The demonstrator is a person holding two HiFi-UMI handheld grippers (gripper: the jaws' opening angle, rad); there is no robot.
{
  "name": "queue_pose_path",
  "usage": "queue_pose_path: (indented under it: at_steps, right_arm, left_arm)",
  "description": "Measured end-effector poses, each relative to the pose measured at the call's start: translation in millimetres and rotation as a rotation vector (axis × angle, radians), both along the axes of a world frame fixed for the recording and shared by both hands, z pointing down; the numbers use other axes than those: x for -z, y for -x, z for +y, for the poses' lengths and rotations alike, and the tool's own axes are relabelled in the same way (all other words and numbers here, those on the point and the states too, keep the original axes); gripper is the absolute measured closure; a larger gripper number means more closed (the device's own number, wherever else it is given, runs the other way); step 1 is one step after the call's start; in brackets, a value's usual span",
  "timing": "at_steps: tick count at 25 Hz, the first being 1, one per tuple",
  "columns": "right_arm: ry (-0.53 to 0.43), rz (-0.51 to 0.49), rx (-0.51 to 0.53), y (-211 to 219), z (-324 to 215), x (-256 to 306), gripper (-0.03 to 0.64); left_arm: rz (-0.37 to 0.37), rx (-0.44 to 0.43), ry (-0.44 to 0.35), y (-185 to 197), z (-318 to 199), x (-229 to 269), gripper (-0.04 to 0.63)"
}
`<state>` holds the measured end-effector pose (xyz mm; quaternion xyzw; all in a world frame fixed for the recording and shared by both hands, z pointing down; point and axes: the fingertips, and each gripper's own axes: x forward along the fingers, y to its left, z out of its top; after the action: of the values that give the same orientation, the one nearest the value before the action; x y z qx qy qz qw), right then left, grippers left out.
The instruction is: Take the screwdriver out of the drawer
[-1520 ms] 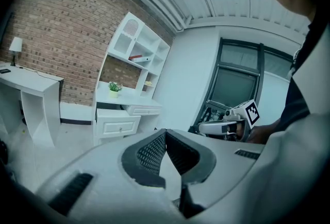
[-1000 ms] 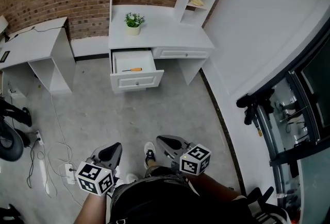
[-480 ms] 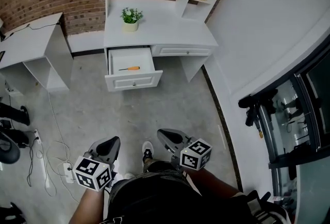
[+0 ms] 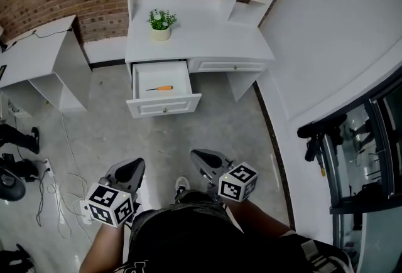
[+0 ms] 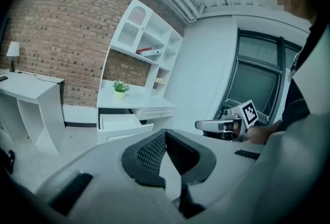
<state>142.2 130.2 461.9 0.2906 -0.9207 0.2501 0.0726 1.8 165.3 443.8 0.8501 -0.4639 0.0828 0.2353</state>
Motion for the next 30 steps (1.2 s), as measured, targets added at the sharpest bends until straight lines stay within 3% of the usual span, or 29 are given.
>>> queue_pose_path:
  at_steps: [14,30]
  right_arm:
    - [0.006,-0.029,0.028,-43,-89,0,0.611]
    - [0.021,-0.034,0.060,-70,-121,-8,0.611]
  left_arm:
    - [-0.032,0.057,0.016,-34,-72,4,0.577]
    - [-0.058,0.082,0.011,-59,-104,5,0.577]
